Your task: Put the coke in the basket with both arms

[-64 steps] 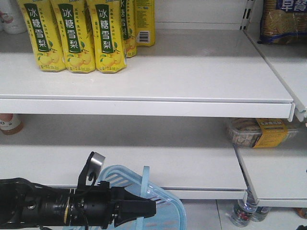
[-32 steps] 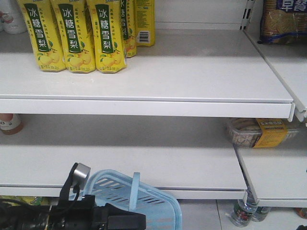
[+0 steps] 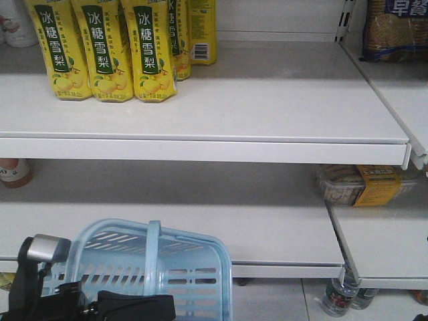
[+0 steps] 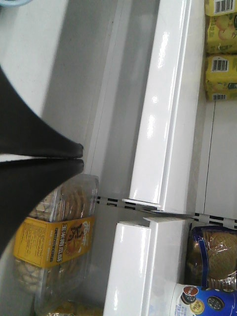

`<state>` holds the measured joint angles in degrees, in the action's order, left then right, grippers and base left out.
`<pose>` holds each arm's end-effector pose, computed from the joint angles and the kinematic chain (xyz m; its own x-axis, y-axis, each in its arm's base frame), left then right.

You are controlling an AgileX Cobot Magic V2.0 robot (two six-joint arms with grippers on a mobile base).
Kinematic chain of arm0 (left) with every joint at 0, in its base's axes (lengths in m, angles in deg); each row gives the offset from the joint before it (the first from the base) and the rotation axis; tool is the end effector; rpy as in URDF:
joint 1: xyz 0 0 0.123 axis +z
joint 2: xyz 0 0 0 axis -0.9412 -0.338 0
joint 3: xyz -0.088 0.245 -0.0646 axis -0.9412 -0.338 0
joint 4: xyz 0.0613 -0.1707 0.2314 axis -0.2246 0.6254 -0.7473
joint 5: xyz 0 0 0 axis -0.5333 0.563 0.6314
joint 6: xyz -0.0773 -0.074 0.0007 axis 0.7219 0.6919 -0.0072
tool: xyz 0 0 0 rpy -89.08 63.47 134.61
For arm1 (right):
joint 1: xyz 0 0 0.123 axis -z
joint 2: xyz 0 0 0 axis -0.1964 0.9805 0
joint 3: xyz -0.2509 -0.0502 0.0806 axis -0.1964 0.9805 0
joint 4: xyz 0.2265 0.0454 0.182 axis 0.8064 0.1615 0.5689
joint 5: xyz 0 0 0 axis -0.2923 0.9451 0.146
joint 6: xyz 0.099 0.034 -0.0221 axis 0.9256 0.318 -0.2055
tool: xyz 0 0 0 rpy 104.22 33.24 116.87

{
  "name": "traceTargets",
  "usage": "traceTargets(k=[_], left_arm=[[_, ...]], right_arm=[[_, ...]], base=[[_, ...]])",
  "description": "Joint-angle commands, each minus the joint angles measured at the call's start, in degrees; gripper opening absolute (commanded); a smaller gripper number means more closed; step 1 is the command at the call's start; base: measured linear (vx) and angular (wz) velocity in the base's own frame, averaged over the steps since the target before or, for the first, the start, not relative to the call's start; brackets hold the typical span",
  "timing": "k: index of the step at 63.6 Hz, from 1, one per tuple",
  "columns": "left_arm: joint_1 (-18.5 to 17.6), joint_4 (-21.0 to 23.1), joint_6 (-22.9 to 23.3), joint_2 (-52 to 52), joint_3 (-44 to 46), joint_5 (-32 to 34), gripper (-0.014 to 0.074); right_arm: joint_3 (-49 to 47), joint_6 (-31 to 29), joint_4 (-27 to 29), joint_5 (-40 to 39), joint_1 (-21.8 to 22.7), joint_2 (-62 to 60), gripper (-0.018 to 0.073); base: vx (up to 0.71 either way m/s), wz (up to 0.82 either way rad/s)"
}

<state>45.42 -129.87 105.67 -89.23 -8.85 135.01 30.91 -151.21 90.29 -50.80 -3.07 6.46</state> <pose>0.1544 -0.1589 0.1628 -0.8356 -0.2201 -0.5034 0.4645 0.2063 -0.8612 0.1522 0.0323 0.2300 -0.0461 -0.0714 -0.9964 -0.1897 0.9799 -0.0615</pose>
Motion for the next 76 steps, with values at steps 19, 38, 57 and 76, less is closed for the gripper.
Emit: traceTargets(k=[19, 38, 57, 76], left_arm=[[-0.18, 2.62, -1.35, 17.68, 1.38, -13.80, -0.0006], [-0.18, -6.94, 3.27, 29.50, 1.44, -26.34, -0.0006], [-0.18, -25.18, 19.09, 35.05, 1.49, -35.50, -0.0006], [-0.18, -13.49, 4.98, 39.53, 1.49, -41.91, -0.0006]], right_arm=[[-1.45, -0.61, 1.85, 1.02, 0.04, 0.33, -0.0009], [-1.45, -0.61, 1.85, 1.02, 0.04, 0.33, -0.0009], [-1.45, -0.61, 1.85, 1.02, 0.04, 0.33, -0.0009], [-1.45, -0.61, 1.85, 1.02, 0.04, 0.33, -0.0009]], base=[[0.00, 0.00], [0.00, 0.00], [0.00, 0.00], [0.00, 0.00]])
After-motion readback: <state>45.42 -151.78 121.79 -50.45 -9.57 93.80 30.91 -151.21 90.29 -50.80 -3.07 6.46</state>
